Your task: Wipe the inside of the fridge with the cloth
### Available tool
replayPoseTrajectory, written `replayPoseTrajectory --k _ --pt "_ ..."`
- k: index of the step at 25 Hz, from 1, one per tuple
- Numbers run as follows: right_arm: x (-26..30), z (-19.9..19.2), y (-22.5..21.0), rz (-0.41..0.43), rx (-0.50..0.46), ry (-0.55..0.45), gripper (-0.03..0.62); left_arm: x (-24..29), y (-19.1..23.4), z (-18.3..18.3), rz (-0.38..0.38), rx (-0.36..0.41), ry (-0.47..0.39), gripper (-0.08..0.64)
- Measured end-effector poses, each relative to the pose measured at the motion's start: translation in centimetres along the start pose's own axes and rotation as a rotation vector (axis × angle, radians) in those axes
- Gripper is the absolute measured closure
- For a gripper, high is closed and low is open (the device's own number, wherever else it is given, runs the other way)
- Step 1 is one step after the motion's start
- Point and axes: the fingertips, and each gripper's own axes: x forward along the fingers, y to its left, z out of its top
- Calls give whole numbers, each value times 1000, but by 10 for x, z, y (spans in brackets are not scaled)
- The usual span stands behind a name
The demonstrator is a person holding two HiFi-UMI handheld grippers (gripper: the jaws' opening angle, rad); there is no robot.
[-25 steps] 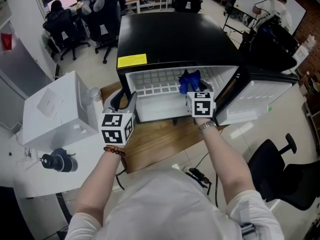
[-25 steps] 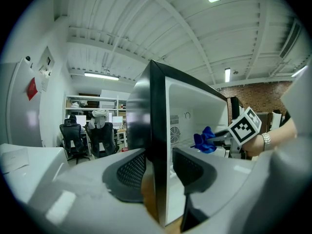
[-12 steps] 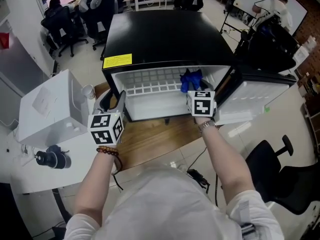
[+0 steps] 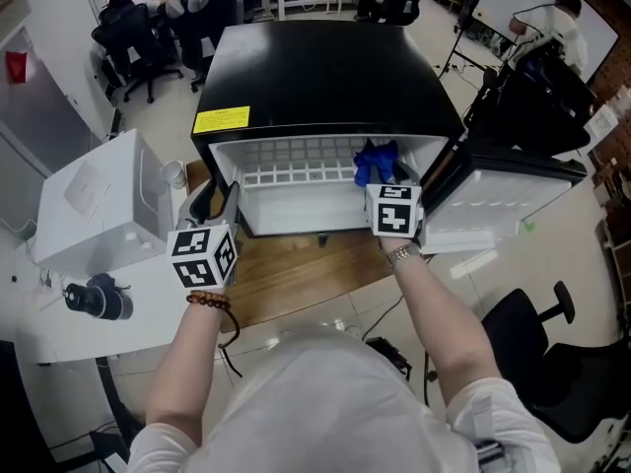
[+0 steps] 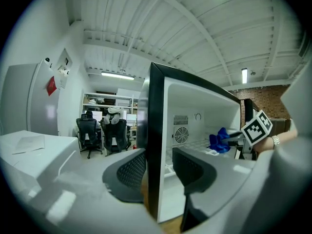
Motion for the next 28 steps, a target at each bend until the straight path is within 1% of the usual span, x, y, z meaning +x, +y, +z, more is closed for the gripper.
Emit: replayPoseTrajectory --k 2,4,6,9,12,14,17,19,22,24,26,28 --pt "-8 6 3 32 8 -29 474 -8 -4 -5 12 -9 6 394" --pt "-15 15 16 75 18 -59 474 -19 -6 -14 4 -11 9 404" --pt "-24 21 25 126 26 -85 474 -24 -20 -20 -31 -6 9 408" --pt "-41 25 30 224 23 -119 474 -17 -56 -18 -123 -9 0 408" --pt "-61 28 47 335 5 -153 474 -6 -88 -8 -268 -23 -17 391" --pt "-74 29 56 410 -8 -176 474 -1 -111 1 -383 -35 -30 337" --pt "-95 32 58 529 -32 -215 474 6 -153 18 -563 -65 -45 283" --pt "-110 37 66 612 -56 -242 474 5 -171 27 -682 -94 -43 248" --pt "-131 45 79 734 -94 -275 474 0 -194 33 -846 -133 -16 213" --pt "-143 48 83 800 -109 -290 474 -4 -210 34 -940 -147 11 201" --pt "-152 49 85 851 -128 -298 474 -8 -225 32 -1021 -161 42 201" --pt "-159 49 87 888 -153 -303 474 -11 -236 30 -1079 -185 72 201"
